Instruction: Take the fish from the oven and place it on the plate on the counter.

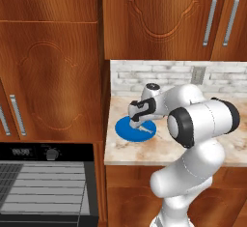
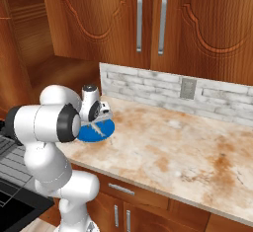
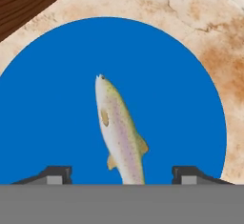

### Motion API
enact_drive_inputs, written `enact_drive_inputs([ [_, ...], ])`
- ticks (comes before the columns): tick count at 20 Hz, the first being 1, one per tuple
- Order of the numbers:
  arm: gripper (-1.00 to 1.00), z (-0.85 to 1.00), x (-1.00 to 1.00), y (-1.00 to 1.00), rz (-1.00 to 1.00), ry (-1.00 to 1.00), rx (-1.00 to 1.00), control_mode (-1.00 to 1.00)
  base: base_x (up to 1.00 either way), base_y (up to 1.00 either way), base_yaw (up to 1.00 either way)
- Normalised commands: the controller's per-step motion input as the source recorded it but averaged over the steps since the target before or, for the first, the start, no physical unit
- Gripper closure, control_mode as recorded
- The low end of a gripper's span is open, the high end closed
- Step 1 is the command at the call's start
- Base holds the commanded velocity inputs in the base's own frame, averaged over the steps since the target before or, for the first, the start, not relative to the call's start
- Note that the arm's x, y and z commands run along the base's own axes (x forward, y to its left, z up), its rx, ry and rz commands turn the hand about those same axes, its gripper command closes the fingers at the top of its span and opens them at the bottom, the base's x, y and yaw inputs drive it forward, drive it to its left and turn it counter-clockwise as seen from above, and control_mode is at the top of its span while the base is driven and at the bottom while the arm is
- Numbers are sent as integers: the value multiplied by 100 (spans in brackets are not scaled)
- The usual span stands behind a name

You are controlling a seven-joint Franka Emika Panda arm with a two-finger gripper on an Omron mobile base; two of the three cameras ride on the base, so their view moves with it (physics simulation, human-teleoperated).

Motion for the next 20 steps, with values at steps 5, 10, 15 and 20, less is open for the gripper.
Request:
enact_drive_inputs([
  [5,-100,0,0,0,0,0,0,-100,0,0,0],
  [10,-100,12,-34,-6,1,0,0,-100,0,0,0],
  [15,-100,31,-80,-32,0,-6,6,-100,0,0,0],
  [20,-100,41,-97,-47,0,-6,9,-100,0,0,0],
])
